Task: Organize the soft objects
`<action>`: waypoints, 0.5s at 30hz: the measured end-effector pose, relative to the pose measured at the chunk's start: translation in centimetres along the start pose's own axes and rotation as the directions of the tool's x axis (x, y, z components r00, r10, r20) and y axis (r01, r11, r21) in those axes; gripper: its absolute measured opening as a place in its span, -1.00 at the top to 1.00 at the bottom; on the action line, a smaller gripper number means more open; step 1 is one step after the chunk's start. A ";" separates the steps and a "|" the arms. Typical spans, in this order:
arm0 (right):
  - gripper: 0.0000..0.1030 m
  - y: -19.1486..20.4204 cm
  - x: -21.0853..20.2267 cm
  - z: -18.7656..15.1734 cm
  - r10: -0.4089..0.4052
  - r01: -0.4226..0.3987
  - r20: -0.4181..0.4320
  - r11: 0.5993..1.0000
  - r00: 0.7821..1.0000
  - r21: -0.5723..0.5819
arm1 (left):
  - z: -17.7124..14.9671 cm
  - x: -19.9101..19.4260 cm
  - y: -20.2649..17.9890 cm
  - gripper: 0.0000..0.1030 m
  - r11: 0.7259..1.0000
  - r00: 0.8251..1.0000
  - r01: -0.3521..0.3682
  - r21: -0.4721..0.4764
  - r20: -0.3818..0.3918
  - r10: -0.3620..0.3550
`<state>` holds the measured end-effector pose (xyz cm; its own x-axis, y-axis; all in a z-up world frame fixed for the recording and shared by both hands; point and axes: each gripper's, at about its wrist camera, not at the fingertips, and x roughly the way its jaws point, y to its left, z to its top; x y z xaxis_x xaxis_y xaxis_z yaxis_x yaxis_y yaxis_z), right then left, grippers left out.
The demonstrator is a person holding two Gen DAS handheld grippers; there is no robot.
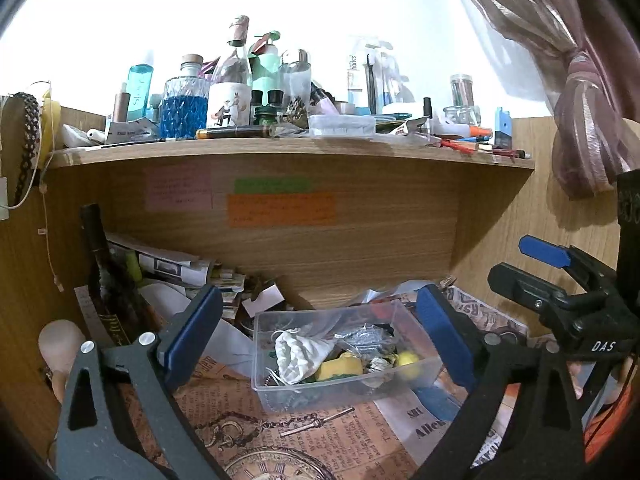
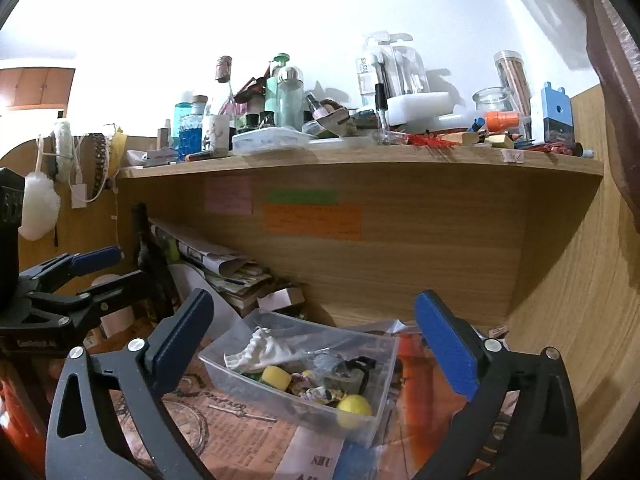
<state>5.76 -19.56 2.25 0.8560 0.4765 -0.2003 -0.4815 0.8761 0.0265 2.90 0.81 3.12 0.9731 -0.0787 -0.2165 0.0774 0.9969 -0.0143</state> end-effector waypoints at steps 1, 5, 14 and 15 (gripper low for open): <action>-1.00 0.1 -0.2 0.0 -0.001 0.001 0.003 1.000 1.000 -0.001 | 0.0 -0.1 -0.1 -0.92 1.000 1.000 -0.002 0.001 0.002 0.002; -1.00 0.2 -0.6 -0.1 -0.004 0.004 0.009 1.000 1.000 0.000 | -0.1 -0.3 -0.2 -0.94 1.000 1.000 0.000 -0.006 0.004 0.000; -1.00 0.2 -0.8 -0.3 0.000 0.000 0.009 1.000 1.000 0.009 | -0.3 -0.1 -0.2 -0.95 1.000 1.000 -0.002 -0.013 -0.007 0.001; -1.00 0.1 -0.9 -0.3 0.000 0.000 0.009 1.000 1.000 0.013 | -0.4 0.0 -0.2 -0.95 1.000 1.000 -0.001 -0.013 -0.008 0.001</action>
<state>4.93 -19.91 2.13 0.8576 0.4775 -0.1910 -0.4794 0.8767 0.0389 2.77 0.59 2.78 0.9714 -0.0779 -0.2244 0.0737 0.9969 -0.0271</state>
